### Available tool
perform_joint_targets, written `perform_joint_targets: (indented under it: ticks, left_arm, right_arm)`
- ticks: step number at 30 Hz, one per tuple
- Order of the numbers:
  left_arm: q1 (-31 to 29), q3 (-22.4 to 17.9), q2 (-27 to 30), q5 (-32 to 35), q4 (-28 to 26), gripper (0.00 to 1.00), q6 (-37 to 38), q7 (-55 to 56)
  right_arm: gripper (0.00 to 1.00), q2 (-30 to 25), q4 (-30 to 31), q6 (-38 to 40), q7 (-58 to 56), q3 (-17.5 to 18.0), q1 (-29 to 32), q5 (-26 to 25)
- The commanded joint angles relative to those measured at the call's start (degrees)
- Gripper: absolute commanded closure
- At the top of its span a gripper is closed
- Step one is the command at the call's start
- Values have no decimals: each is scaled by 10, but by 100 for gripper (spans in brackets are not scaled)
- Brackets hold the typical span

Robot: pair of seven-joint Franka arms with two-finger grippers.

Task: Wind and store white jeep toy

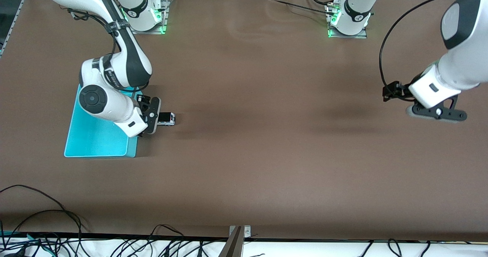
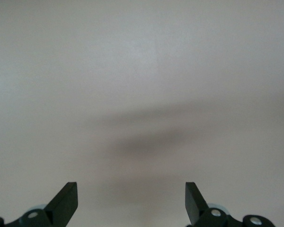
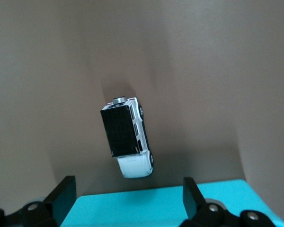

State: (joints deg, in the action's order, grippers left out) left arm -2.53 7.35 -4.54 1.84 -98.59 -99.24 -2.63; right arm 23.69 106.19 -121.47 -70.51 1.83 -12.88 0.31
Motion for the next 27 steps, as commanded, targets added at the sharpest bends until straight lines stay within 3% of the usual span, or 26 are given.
perform_joint_targets:
  ticks: [1, 6, 11, 17, 20, 24, 27]
  left_arm:
    - [10, -14, 110, -14, -131, 0, -57, 3]
    - [12, -26, 110, -33, -127, 0, -46, 10]
    - [9, -24, 82, -34, -78, 0, 5, 10]
    - [12, -26, 17, -34, 14, 0, 63, 11]
    - [14, -26, 6, -33, 25, 0, 62, 14]
    - [10, -23, 10, -33, 25, 0, 65, 19]
    - [11, -22, 10, -33, 26, 0, 66, 19]
  right_arm:
    - [0, -17, 77, -86, -58, 2, 2, 11]
    - [0, -17, 120, -151, -57, 3, 2, 11]
    - [0, -10, 134, -177, -57, 4, 2, 12]
    - [11, 0, 134, -188, -56, 20, 1, 12]
    - [16, 2, 136, -194, -56, 24, 1, 12]
    - [31, 3, 139, -197, -56, 28, 1, 12]
    - [34, 7, 139, -198, -56, 28, 1, 12]
